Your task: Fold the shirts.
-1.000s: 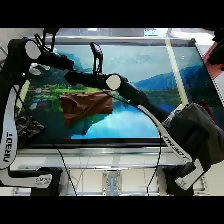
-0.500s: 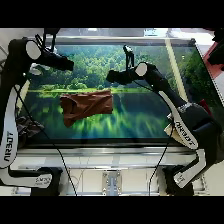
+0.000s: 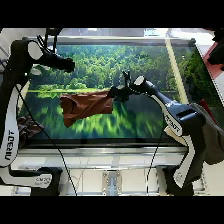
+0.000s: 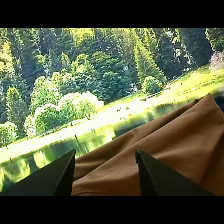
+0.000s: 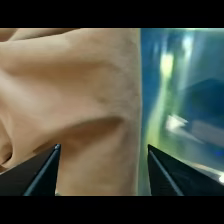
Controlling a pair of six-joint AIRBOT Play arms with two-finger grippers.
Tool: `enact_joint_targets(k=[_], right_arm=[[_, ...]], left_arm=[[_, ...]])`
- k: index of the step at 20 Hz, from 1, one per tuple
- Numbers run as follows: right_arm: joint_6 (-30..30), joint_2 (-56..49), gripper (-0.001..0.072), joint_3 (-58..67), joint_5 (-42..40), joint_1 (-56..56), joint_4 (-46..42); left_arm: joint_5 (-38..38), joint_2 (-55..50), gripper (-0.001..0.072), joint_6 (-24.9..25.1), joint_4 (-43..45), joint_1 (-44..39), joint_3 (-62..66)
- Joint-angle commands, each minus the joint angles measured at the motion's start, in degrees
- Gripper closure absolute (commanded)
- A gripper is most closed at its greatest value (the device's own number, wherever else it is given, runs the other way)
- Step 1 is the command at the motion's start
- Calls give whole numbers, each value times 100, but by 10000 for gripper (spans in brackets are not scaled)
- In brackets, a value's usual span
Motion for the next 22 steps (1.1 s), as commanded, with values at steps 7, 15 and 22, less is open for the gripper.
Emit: enact_joint_targets(k=[7, 15, 22], right_arm=[[-726, -299, 184, -13, -157, 501, 1045], [-1478, 48, 688, 586, -94, 306, 1403], [98, 1991, 688, 859, 1746, -1318, -1720]], left_arm=[[-26, -4, 266, 17, -11, 2, 4], [-48, -4, 266, 20, 9, 2, 7], [-44, -4, 266, 17, 4, 2, 4]])
